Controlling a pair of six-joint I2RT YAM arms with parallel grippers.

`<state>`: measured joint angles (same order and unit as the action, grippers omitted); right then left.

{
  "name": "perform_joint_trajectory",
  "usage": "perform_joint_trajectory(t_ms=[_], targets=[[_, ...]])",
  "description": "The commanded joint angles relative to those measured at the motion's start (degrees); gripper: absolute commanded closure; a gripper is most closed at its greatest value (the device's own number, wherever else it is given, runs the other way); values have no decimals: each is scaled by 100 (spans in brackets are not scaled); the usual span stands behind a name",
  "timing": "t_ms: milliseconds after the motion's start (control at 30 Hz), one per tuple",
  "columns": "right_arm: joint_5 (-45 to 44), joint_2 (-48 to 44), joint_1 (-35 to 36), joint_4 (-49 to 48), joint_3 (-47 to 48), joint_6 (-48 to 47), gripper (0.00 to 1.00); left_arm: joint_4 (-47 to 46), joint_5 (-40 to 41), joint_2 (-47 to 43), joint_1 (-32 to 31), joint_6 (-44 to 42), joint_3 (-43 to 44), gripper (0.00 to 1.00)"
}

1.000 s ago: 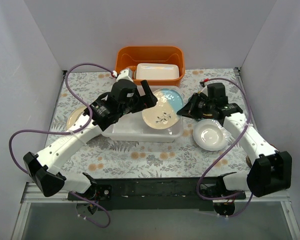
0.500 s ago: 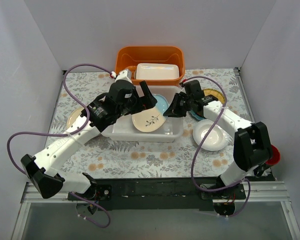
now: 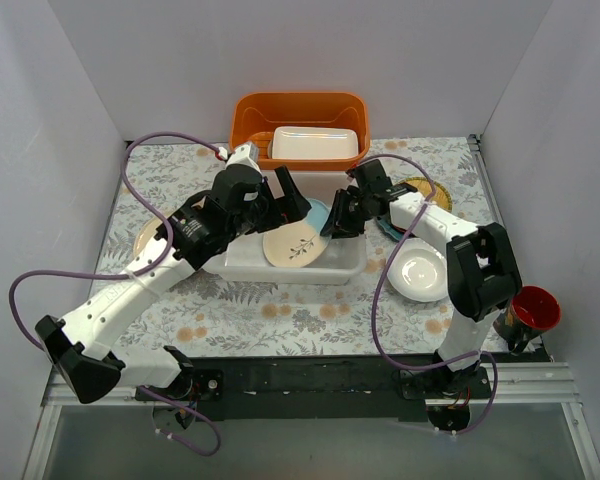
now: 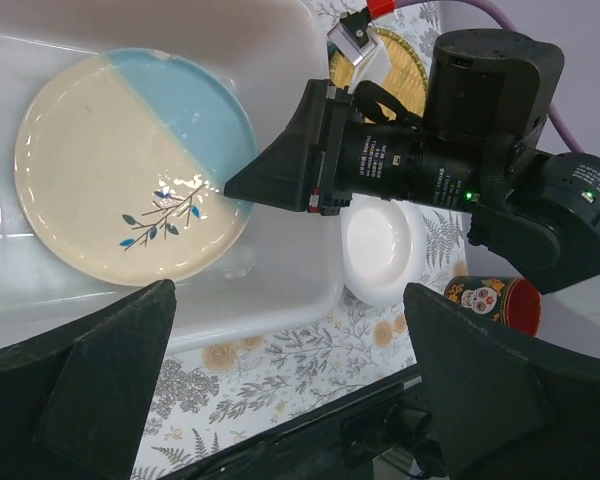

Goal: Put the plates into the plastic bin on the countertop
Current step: Place the plate in the plastic bin.

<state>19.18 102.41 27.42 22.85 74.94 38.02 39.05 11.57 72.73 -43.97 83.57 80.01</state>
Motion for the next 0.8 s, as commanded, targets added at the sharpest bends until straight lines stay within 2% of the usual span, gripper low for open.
perform_joint_trajectory(t_ms=[0, 333, 567, 767], targets=[[-264, 77, 27, 377, 425, -312, 56, 6, -41, -277, 46, -69, -11, 2], [-1100, 191, -35, 1291, 829, -927, 33, -20, -59, -321, 72, -95, -64, 2], [-1171, 95, -290, 1485, 558, -1200, 32, -46, -67, -312, 81, -60, -152, 2], [-873, -142, -369, 1108, 241, -1367, 31, -29, -50, -321, 90, -34, -196, 2]])
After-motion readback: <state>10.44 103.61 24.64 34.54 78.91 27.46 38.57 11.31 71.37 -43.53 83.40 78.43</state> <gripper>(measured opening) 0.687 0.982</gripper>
